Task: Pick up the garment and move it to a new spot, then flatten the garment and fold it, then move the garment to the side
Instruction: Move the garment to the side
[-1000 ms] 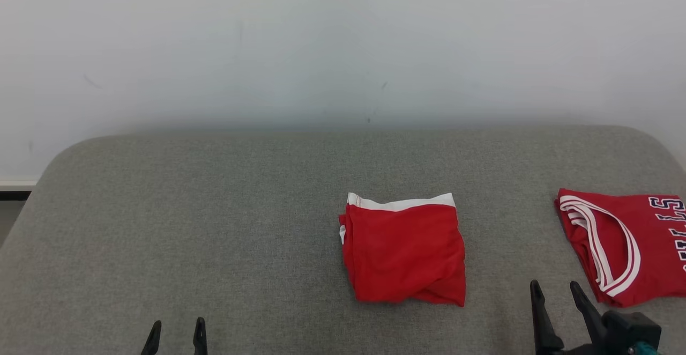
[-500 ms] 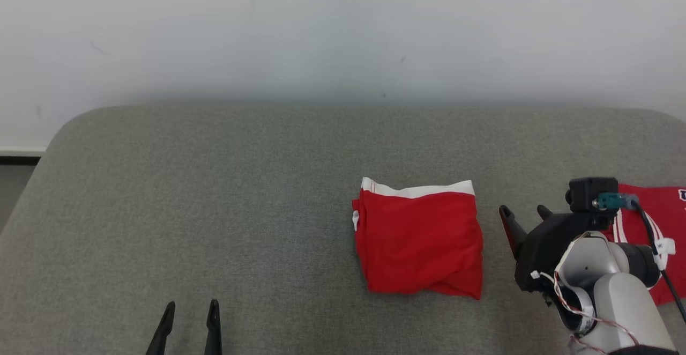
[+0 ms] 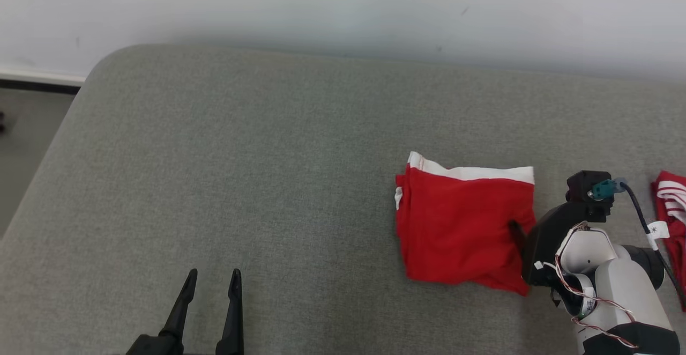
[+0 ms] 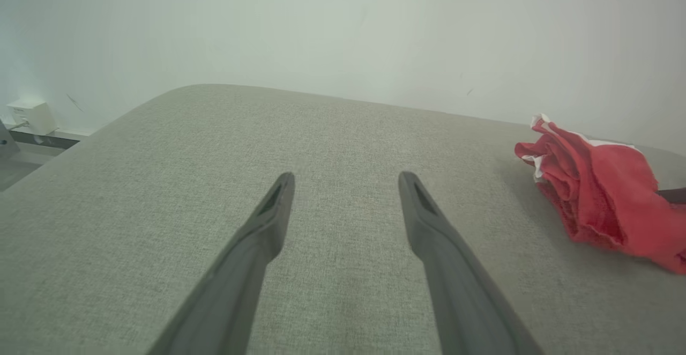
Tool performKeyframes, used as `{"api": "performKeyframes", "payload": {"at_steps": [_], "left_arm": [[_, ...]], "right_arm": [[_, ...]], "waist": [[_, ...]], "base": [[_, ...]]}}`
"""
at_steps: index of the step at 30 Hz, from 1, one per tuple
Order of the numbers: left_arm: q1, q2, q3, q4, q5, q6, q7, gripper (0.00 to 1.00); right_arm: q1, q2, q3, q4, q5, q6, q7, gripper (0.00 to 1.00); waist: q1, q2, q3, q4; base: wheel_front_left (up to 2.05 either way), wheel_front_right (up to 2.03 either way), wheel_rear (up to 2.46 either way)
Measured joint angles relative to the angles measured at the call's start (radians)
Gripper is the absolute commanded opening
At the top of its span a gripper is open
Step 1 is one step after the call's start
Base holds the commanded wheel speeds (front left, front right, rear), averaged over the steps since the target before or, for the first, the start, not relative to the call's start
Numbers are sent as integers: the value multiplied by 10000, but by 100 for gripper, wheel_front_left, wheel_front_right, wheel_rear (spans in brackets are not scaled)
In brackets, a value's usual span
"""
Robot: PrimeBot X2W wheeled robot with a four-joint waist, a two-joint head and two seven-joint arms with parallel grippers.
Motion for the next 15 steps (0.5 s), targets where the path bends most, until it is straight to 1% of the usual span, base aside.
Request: {"api": "performKeyframes", "payload": {"at_steps": [2,7,10,11,12,15], "left_arm": [[-24,0,-21,0,-56,2,0,100],[-182,0,-138,-2,-146,15,0,100],[-228,-2,-297,-8,-217,46,0,100],[-264,0,-341,-13,-230,61,0,100],[-316,0,-395,-27,-249,90,0,100],[-402,-4,-462,-127,-268,148,0,100]], "right_arm": [[1,-2,-27,138,-142,0,169,100],[-63,-25,-10,451,366,0,508,100],[-160,-54,125,500,173,-2,721,100],[-171,-71,188,483,128,-13,734,43],[-177,-82,282,439,19,-17,711,0],[-294,-65,692,253,-485,-15,754,0]], "waist": [[0,1,144,112],[-1,0,406,286],[-2,-1,519,339],[-2,-2,553,356],[-3,-2,590,371],[-2,-2,695,379]], "base": [[0,0,0],[0,0,0],[0,0,0],[0,0,0],[0,0,0],[0,0,0]]}}
